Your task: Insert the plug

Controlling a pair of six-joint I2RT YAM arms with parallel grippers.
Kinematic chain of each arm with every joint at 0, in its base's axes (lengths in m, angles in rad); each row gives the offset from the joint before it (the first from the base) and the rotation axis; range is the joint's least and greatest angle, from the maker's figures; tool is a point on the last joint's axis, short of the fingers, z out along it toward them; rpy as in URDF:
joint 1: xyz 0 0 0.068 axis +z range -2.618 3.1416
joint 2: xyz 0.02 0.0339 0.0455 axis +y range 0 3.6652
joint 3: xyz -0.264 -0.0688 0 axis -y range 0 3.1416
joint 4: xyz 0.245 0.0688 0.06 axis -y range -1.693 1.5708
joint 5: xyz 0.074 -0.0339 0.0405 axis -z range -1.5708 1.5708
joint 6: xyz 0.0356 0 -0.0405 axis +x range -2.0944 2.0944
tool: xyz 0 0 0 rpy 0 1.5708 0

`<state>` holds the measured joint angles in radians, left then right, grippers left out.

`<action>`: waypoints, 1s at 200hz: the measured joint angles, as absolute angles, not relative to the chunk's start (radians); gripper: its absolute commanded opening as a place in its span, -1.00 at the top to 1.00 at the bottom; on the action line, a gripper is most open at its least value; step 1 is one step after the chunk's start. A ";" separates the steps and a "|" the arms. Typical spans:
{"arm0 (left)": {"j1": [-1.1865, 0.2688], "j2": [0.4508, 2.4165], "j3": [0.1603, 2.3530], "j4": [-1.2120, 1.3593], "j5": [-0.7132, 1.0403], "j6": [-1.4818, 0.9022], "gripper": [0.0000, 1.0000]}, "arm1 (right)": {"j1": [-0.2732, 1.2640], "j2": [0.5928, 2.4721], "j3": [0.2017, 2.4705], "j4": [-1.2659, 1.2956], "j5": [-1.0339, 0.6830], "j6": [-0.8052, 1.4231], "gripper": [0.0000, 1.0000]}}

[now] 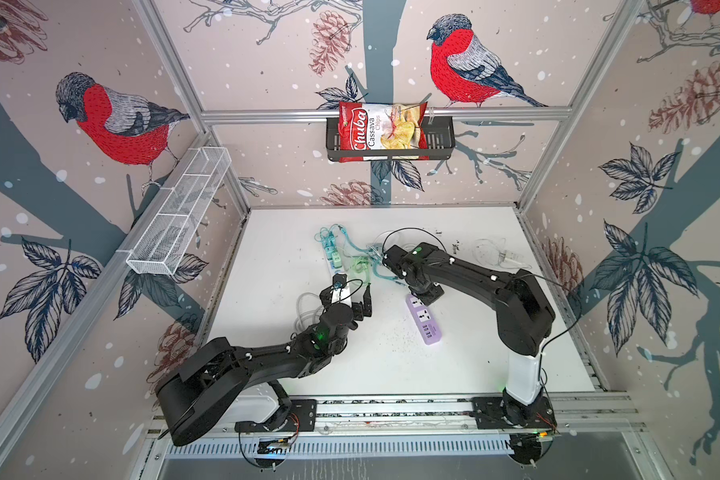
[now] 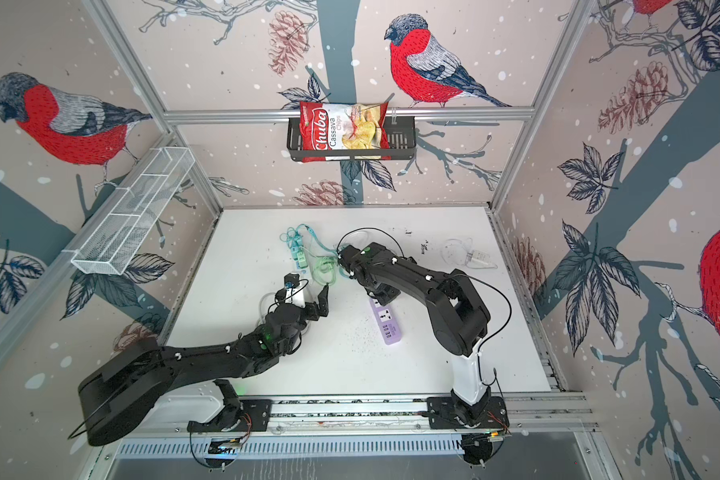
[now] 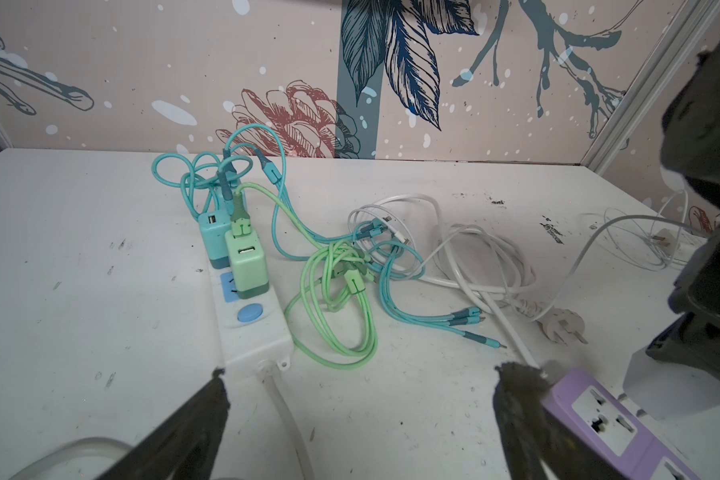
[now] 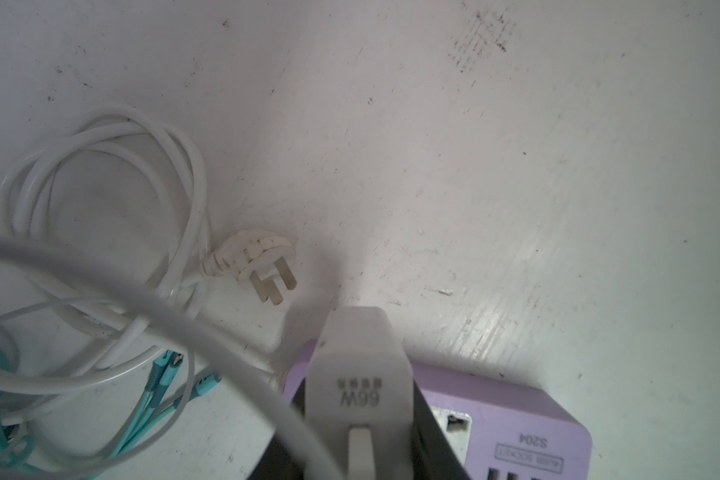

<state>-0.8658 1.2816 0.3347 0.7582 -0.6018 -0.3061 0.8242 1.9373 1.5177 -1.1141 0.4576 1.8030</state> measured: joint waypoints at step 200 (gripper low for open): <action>-0.854 1.288 0.323 0.779 -0.603 -0.305 -0.96 | 0.865 1.960 1.531 -1.080 0.489 1.824 1.00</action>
<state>-0.8536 1.2877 0.3229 0.7792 -0.6029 -0.3054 0.8646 1.9602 1.5307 -1.0801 0.4889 1.8240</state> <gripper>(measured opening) 0.979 0.310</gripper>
